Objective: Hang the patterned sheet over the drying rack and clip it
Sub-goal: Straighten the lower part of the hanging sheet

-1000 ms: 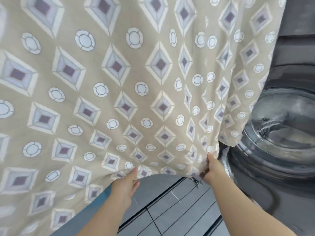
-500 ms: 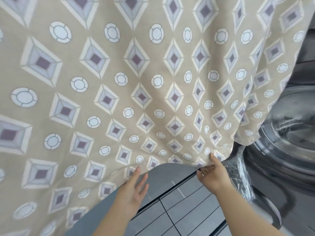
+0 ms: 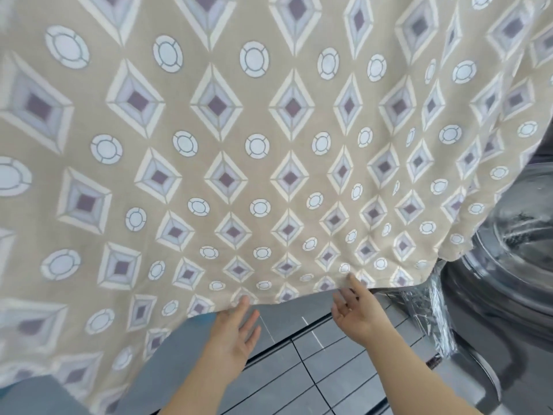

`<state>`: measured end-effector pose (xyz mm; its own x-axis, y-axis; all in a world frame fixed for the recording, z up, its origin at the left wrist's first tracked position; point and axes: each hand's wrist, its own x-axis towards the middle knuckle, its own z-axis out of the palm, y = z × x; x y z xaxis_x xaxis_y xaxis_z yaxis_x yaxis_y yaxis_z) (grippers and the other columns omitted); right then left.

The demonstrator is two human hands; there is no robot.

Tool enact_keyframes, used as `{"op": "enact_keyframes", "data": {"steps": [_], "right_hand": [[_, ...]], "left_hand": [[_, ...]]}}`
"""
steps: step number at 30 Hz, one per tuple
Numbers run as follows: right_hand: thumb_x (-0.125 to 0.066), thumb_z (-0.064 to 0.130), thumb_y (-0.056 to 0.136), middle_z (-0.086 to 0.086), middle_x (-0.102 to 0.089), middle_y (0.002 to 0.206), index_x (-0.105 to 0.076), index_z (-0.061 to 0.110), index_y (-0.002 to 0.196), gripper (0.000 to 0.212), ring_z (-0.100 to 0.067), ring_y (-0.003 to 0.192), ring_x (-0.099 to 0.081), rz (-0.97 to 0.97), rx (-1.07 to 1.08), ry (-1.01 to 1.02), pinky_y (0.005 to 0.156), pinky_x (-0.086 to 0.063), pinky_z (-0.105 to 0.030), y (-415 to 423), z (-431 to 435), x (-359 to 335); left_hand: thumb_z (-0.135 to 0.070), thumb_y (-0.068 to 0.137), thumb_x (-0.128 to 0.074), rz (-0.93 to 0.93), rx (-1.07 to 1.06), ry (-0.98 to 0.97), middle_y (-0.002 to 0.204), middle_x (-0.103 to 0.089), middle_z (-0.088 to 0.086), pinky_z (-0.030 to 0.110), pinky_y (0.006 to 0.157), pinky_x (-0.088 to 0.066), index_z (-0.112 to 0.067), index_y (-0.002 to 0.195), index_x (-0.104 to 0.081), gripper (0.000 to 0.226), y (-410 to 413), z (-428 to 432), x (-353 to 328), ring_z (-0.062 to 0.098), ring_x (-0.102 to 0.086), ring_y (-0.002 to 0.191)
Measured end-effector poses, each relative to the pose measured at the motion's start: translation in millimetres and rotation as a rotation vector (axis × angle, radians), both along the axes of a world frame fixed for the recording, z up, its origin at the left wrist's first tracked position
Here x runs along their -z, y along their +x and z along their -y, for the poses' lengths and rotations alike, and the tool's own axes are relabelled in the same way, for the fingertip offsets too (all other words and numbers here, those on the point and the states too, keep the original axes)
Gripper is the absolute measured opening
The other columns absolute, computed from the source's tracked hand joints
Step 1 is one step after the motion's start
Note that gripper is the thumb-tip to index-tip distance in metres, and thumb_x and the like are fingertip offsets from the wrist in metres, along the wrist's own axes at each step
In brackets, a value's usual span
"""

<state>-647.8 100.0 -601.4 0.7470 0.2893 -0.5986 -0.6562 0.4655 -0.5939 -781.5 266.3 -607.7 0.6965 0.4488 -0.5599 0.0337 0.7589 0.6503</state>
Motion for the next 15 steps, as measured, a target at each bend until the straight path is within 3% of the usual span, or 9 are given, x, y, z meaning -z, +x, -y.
{"op": "enact_keyframes", "data": {"steps": [3,6,8,10,12,15], "right_hand": [[-0.060,0.031,0.090,0.002,-0.056,0.104,-0.060,0.021,0.096,0.011,-0.019,0.101,-0.054,-0.013,-0.157,0.026,0.087,-0.038,-0.032,-33.7,-26.7,-2.9],[-0.060,0.029,0.089,0.005,-0.058,0.103,-0.063,0.025,0.094,0.006,-0.018,0.103,-0.054,-0.007,-0.299,0.064,0.085,-0.038,-0.032,-62.2,-61.6,-4.4],[-0.060,0.026,0.090,0.006,-0.058,0.106,-0.061,0.024,0.100,0.011,-0.018,0.103,-0.054,-0.002,-0.347,0.084,0.087,-0.038,-0.032,-76.6,-82.9,-5.4],[-0.058,0.023,0.092,0.006,-0.057,0.105,-0.058,0.023,0.106,0.014,-0.014,0.096,-0.056,0.004,-0.370,0.089,0.085,-0.040,-0.031,-87.0,-98.2,-4.0],[-0.058,0.023,0.092,0.006,-0.058,0.100,-0.059,0.022,0.099,0.007,-0.011,0.089,-0.055,-0.002,-0.381,0.049,0.078,-0.042,-0.028,-93.8,-108.0,-1.3],[-0.058,0.021,0.093,0.004,-0.059,0.091,-0.056,0.015,0.100,0.009,-0.011,0.077,-0.052,0.012,-0.328,-0.032,0.066,-0.042,-0.024,-95.9,-113.9,2.1]], "left_hand": [[-0.016,0.088,-0.060,0.029,-0.047,-0.047,0.123,-0.055,-0.002,0.034,0.097,-0.038,-0.026,0.125,-0.048,0.040,-24.8,-3.4,5.1,0.019,-0.052,0.112],[-0.009,0.089,-0.057,0.037,-0.156,-0.079,0.126,-0.052,-0.002,0.034,0.098,-0.037,-0.032,0.134,-0.042,0.052,-53.7,-14.4,6.0,0.018,-0.051,0.113],[-0.008,0.090,-0.055,0.054,-0.207,-0.091,0.120,-0.055,-0.004,0.032,0.098,-0.036,-0.032,0.131,-0.044,0.049,-71.3,-23.2,4.5,0.017,-0.050,0.115],[-0.011,0.092,-0.054,0.074,-0.249,-0.098,0.114,-0.059,-0.006,0.032,0.097,-0.036,-0.025,0.117,-0.053,0.028,-86.0,-31.3,4.3,0.017,-0.050,0.117],[-0.018,0.092,-0.054,0.075,-0.273,-0.083,0.119,-0.058,-0.008,0.031,0.095,-0.037,-0.023,0.103,-0.058,0.013,-96.6,-40.3,4.1,0.016,-0.051,0.115],[-0.019,0.091,-0.057,0.054,-0.341,-0.013,0.114,-0.060,-0.013,0.030,0.092,-0.037,-0.027,0.110,-0.057,0.021,-104.4,-53.6,4.3,0.013,-0.052,0.112]]}}
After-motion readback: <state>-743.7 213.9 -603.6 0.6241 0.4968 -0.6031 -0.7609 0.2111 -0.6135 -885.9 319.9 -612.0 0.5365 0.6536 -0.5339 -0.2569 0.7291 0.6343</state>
